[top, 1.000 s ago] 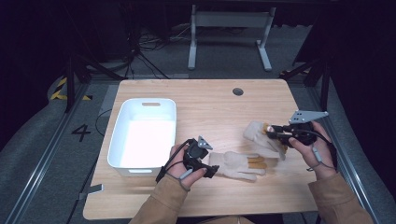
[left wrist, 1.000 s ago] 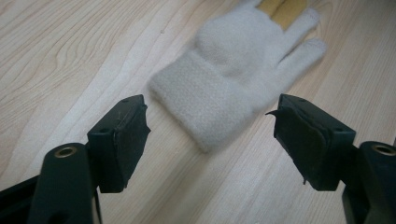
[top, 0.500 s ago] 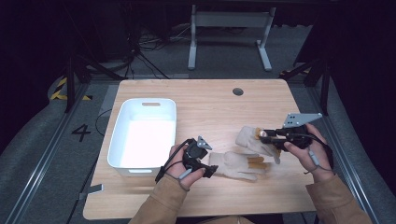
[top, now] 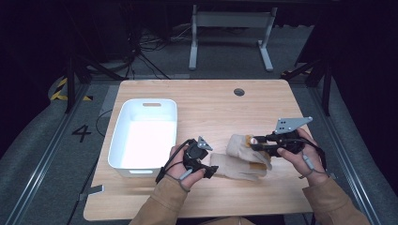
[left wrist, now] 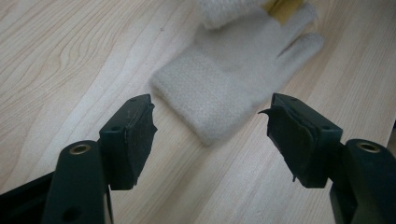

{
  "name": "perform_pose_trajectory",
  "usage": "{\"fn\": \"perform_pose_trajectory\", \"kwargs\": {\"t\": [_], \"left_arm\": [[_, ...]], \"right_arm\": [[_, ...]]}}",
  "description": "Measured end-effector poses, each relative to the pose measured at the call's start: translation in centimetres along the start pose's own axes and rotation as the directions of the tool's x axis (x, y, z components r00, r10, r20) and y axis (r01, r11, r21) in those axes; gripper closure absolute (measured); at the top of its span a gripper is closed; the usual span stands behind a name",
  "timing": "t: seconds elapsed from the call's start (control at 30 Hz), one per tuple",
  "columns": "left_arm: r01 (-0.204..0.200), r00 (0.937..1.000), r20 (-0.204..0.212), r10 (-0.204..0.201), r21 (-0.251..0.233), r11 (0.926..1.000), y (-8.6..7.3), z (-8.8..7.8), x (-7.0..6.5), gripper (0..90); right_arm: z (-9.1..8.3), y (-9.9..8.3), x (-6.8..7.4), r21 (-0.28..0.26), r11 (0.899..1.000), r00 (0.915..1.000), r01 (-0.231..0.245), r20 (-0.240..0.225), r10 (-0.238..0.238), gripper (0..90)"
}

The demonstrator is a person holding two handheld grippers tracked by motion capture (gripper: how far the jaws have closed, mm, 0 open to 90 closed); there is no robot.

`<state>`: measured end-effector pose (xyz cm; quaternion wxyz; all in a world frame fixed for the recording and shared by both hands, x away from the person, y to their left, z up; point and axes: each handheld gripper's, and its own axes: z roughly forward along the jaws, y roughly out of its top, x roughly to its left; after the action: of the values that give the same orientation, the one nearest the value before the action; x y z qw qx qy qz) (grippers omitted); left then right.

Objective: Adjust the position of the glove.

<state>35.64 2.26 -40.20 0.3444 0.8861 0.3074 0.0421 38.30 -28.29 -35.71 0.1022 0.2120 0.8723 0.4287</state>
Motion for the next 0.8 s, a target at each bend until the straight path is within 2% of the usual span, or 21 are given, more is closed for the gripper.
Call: {"fn": "perform_pose_trajectory", "kwargs": {"t": [0.03,0.37,0.8], "left_arm": [[0.000,1.0000,0.000,0.000,0.000,1.0000,0.0,0.0,0.0,32.6],[0.000,1.0000,-0.003,0.000,-0.001,1.0000,0.0,-0.1,0.0,33.0],[0.003,1.0000,-0.002,-0.003,0.002,1.0000,0.0,-0.1,0.2,33.1]], "right_arm": [[0.2,0.1,0.3,-0.004,1.000,0.9998,0.008,-0.015,-0.008,69.3],[1.2,0.4,1.2,0.000,0.999,0.9972,0.041,-0.063,-0.041,69.0],[3.2,-0.1,1.6,0.015,0.998,0.9894,0.066,-0.131,-0.063,68.7]]}}
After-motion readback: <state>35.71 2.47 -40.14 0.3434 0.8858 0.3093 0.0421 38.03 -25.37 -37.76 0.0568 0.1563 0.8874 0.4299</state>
